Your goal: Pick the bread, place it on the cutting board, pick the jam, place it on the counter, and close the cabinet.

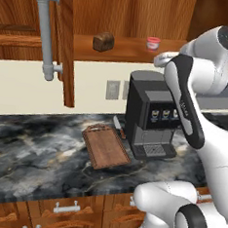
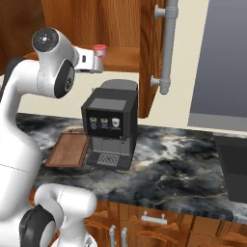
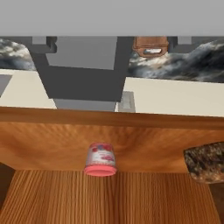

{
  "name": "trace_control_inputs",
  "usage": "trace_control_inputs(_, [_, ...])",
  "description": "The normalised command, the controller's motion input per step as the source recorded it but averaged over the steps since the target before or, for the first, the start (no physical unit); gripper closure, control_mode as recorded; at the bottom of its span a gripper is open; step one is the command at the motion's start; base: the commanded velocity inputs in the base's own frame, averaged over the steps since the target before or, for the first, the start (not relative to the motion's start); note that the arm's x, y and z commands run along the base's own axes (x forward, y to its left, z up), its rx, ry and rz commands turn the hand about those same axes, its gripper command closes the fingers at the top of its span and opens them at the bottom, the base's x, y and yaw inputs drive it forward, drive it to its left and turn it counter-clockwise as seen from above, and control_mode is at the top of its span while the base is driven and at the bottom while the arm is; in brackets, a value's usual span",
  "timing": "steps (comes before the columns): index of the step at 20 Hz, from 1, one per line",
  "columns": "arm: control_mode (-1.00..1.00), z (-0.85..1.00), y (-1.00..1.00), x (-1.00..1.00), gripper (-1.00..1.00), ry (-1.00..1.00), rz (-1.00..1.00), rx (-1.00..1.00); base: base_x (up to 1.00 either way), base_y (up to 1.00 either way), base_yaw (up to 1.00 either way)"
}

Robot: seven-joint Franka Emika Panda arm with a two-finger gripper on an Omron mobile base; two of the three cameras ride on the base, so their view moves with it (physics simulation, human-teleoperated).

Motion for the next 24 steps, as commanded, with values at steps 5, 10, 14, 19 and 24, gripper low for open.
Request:
trace_control_inputs(5, [-1.0, 0.27, 0.0, 0.09, -1.0, 0.0, 0.0, 0.0, 0.0, 0.0, 0.0])
trace_control_inputs(10, [-1.0, 0.25, -0.01, 0.18, -1.0, 0.0, -0.01, 0.0, 0.0, 0.0, 0.0])
trace_control_inputs(14, [-1.0, 0.17, 0.0, 0.27, -1.0, 0.0, -0.01, 0.0, 0.0, 0.0, 0.0])
trace_control_inputs(19, [-1.0, 0.01, 0.0, 0.34, -1.0, 0.0, -0.01, 0.0, 0.0, 0.0, 0.0])
trace_control_inputs(24, [-1.0, 0.0, 0.0, 0.3, -1.0, 0.0, 0.0, 0.0, 0.0, 0.0, 0.0])
